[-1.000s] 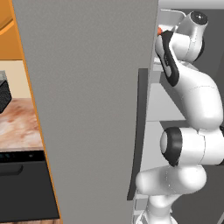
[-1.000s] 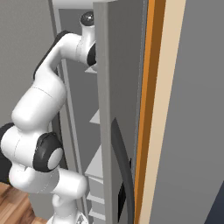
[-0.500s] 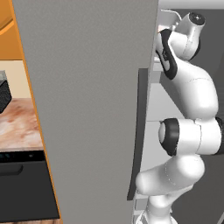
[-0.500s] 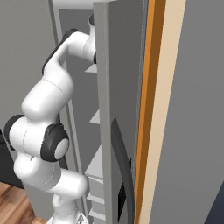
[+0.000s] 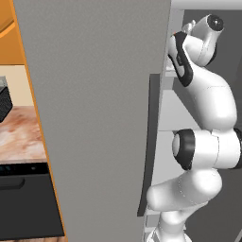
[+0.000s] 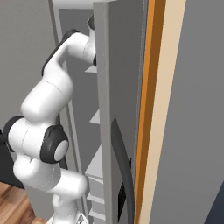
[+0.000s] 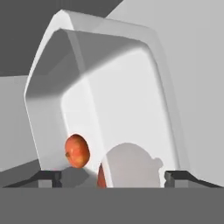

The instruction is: Take the squash and onion out of the freezer and place them in the tupperware container on the counter. Then put the tupperware containing the vegetables back in the freezer.

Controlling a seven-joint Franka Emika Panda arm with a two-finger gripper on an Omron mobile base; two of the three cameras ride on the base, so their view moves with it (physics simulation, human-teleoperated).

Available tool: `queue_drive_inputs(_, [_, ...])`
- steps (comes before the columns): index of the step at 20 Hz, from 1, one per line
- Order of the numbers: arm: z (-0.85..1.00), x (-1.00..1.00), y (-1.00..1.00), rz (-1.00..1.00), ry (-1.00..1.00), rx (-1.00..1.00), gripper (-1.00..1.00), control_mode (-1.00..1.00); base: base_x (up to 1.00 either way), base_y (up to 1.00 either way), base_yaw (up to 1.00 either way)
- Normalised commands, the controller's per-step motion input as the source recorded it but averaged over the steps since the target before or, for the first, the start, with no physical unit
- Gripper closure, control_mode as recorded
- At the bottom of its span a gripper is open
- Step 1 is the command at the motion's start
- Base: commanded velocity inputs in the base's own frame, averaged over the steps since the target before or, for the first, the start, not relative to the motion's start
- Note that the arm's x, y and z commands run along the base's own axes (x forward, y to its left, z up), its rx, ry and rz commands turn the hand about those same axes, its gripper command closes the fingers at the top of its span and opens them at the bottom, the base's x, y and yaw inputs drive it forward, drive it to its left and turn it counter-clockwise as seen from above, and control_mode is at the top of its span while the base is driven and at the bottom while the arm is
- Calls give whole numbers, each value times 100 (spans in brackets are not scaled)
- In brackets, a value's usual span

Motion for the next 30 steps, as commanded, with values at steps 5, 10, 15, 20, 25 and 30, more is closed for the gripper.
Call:
queue_drive_inputs(5, [16,-32,0,0,-31,-3,-100,-100,0,0,0])
queue_drive_inputs(10, [8,-88,0,0,-29,-5,-100,-100,0,0,0])
queue_drive_inputs(15, [24,-100,0,0,-21,-2,-100,-100,0,0,0])
queue_drive_inputs(20, [35,-100,16,0,-7,-4,-100,-100,0,0,0])
queue_drive_inputs(25, [27,-100,31,0,0,-7,-100,-100,0,0,0])
queue_drive_inputs(30, [8,-100,47,0,1,-8,-100,-100,0,0,0])
